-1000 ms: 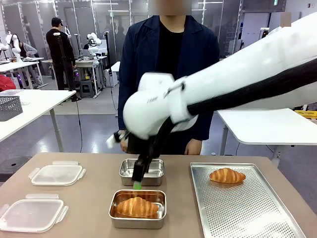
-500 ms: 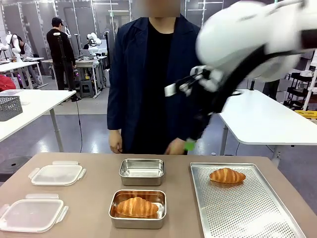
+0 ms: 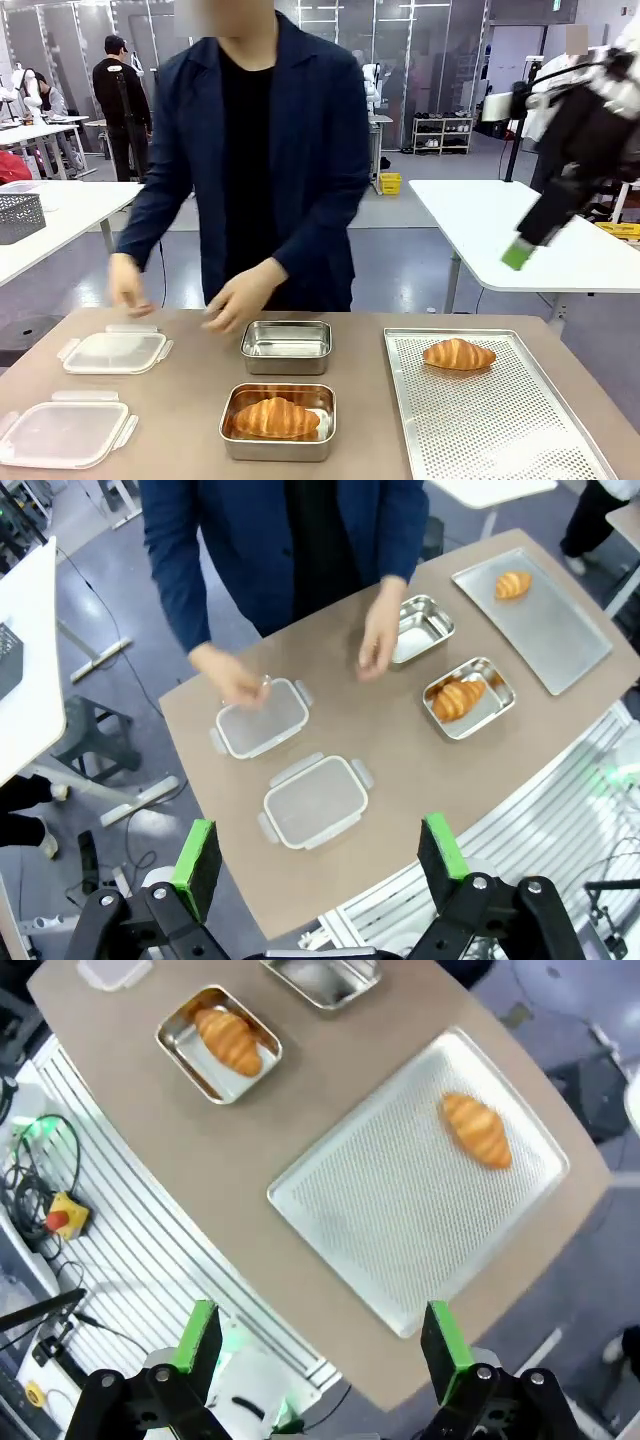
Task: Place the bread into the airtight container.
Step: Pick up a Butter Roll and place it into an empty Airtight Container.
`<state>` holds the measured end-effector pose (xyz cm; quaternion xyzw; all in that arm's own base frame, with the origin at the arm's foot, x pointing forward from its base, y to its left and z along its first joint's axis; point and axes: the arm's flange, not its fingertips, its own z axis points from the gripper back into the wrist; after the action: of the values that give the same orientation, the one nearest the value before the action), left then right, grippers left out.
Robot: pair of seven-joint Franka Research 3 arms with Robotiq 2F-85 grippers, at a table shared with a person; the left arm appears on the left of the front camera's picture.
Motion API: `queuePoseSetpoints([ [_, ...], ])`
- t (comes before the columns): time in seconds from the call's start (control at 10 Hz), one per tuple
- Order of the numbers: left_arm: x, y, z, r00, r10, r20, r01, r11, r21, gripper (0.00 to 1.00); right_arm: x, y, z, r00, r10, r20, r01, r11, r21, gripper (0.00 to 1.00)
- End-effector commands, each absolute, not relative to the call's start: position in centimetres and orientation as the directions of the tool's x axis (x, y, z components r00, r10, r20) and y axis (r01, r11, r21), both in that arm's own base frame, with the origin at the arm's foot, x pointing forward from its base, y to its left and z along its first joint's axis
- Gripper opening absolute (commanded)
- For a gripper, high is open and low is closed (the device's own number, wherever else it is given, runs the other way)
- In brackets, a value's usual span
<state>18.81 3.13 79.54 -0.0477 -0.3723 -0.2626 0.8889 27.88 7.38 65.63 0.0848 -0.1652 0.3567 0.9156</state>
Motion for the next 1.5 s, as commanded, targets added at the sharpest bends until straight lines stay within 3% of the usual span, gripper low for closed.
queuePoseSetpoints([
  [0.0, 18.8, 3.2, 79.8, 0.582, -0.432, 0.689, 0.504, 0.856, 0.112, 1.00, 25.6, 5.8, 68.4, 0.767, 0.550, 0.330, -0.591, 0.806, 0.030, 1.00],
  [0.3, 18.8, 3.2, 79.8, 0.582, -0.432, 0.689, 0.504, 0.856, 0.112, 1.00, 21.4, 0.9, 74.2, 0.816, 0.438, 0.378, -0.466, 0.884, -0.018, 1.00],
  [0.7, 18.8, 3.2, 79.8, 0.582, -0.432, 0.689, 0.504, 0.856, 0.112, 1.00, 21.7, -1.1, 73.3, 0.812, 0.424, 0.400, -0.476, 0.878, 0.036, 1.00],
  [1.0, 18.8, 3.2, 79.8, 0.582, -0.432, 0.689, 0.504, 0.856, 0.112, 1.00, 29.1, 0.9, 63.6, 0.610, 0.742, 0.279, -0.696, 0.670, -0.260, 1.00],
  [1.3, 18.8, 3.2, 79.8, 0.582, -0.432, 0.689, 0.504, 0.856, 0.112, 1.00, 33.9, 1.2, 55.4, 0.600, 0.772, 0.209, -0.713, 0.635, -0.297, 1.00],
  [1.4, 18.8, 3.2, 79.8, 0.582, -0.432, 0.689, 0.504, 0.856, 0.112, 1.00, 35.2, 1.3, 53.4, 0.584, 0.770, 0.255, -0.729, 0.636, -0.252, 1.00],
])
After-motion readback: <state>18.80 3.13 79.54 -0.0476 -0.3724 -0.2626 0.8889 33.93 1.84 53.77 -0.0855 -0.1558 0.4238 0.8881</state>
